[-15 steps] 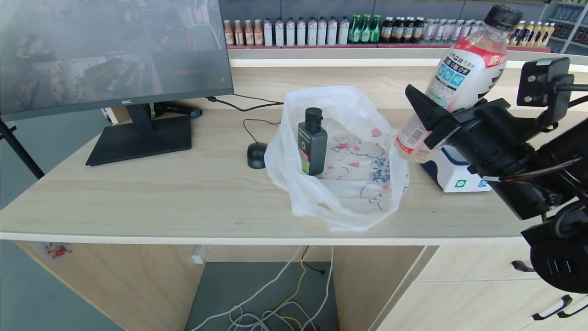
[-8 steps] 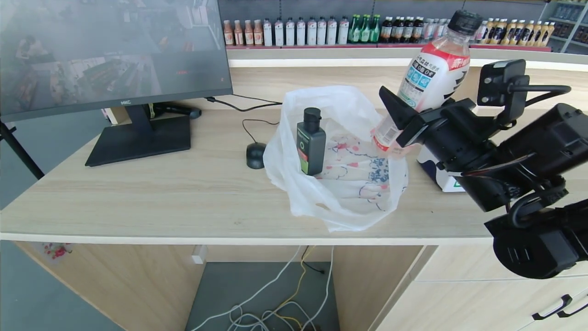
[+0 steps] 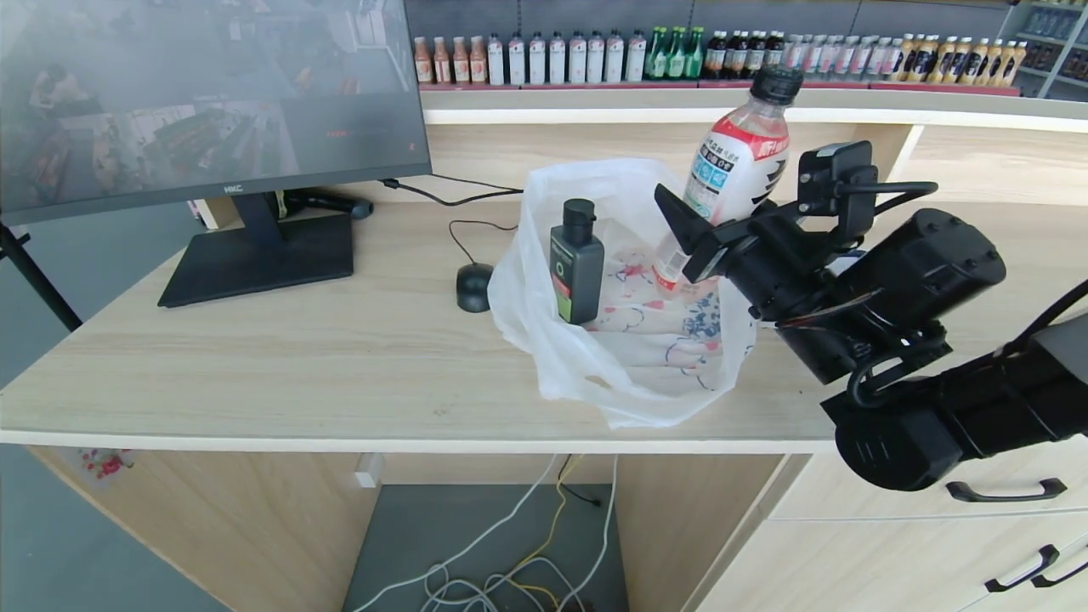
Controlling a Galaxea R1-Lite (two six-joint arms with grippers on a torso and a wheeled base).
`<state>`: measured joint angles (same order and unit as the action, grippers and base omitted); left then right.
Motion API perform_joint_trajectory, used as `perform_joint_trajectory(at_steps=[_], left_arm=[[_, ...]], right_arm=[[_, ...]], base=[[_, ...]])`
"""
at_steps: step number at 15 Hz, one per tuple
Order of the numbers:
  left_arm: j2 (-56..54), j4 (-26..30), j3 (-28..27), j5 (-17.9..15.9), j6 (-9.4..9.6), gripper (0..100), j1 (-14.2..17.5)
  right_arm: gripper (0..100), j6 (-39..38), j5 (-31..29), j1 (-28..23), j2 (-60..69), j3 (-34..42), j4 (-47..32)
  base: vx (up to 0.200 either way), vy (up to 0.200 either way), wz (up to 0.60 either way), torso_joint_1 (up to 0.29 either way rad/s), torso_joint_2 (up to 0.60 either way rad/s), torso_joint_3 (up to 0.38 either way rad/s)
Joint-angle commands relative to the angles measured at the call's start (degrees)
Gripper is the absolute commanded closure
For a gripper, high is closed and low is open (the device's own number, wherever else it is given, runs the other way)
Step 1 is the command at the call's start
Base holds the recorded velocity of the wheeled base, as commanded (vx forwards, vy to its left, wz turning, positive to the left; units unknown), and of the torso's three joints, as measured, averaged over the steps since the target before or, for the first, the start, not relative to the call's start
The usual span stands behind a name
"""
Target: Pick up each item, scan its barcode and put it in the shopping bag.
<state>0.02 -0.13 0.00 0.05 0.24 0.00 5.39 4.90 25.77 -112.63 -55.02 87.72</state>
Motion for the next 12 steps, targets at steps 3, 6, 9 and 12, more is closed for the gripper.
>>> perform_joint_trajectory(at_steps=[3, 6, 9, 12], left_arm=[[-0.02, -0.04, 0.00, 0.04, 0.02, 0, 0.00], [-0.02, -0.04, 0.00, 0.04, 0.02, 0, 0.00], [-0.02, -0.04, 0.00, 0.04, 0.02, 0, 0.00], [-0.02, -0.04, 0.00, 0.04, 0.02, 0, 0.00]], right_arm=[[100, -0.03, -0.07, -0.11, -5.50, -3.61, -0.10], [100, 0.32, 0.02, -0.63, -6.73, -4.05, -0.10], [100, 2.61, 0.11, -0.81, -8.04, -4.57, -0.10], [100, 2.87, 0.02, -0.81, -8.40, -5.36, -0.62]], base=[[0.000, 0.000, 0.00, 0.000, 0.00, 0.000], [0.000, 0.000, 0.00, 0.000, 0.00, 0.000], [0.000, 0.000, 0.00, 0.000, 0.00, 0.000], [0.000, 0.000, 0.00, 0.000, 0.00, 0.000]])
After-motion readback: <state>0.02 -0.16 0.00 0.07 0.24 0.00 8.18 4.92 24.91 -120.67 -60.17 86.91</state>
